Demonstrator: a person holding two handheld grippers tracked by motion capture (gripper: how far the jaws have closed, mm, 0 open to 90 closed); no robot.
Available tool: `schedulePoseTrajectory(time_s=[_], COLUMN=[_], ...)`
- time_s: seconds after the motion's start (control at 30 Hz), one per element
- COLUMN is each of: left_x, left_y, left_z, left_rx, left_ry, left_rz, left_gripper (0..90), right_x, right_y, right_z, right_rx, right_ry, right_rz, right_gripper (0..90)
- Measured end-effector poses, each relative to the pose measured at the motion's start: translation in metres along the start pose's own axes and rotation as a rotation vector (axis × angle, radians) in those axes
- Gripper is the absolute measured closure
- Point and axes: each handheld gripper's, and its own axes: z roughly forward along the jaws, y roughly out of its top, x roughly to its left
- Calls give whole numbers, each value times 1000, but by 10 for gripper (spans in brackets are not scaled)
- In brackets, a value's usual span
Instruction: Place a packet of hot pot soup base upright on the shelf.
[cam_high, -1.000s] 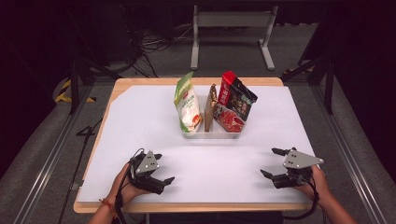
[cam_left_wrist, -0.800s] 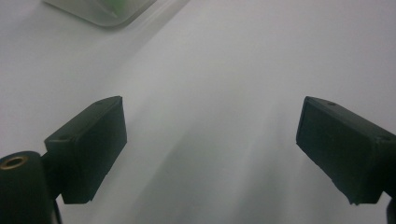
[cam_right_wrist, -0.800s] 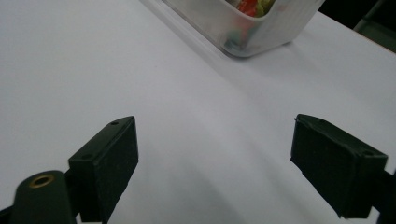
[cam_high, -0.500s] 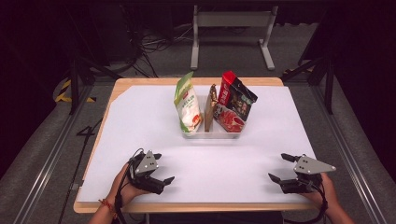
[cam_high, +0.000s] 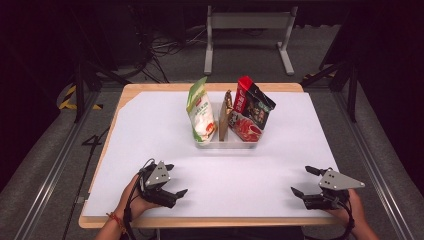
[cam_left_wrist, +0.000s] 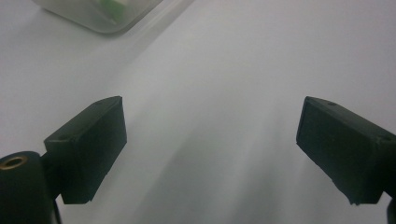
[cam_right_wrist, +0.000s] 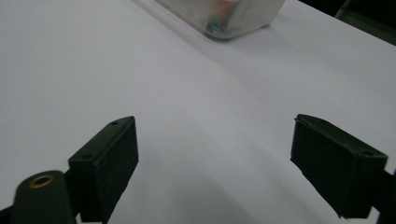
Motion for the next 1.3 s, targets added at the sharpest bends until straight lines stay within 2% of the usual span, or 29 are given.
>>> schedulePoseTrajectory(time_s=[0.2,0.33,0.63,1.3], left_x=[-1,-1,0,2], left_y=[-1,-1,1,0], left_z=[-1,-1,5,3], left_rx=[2,-4,14,10], left_ry=[-1,-3,-5,0], left_rz=[11,3,2,-5], left_gripper=[91,91,91,92], right_x=[1,3,0,2], right_y=[1,2,0,1], right_z=[0,1,0,2], right_rx=[-4,-2,-8,-3], right_ry=[1,4,7,-1], right_rz=[4,-4,0,-4], right_gripper=[154,154,154,157])
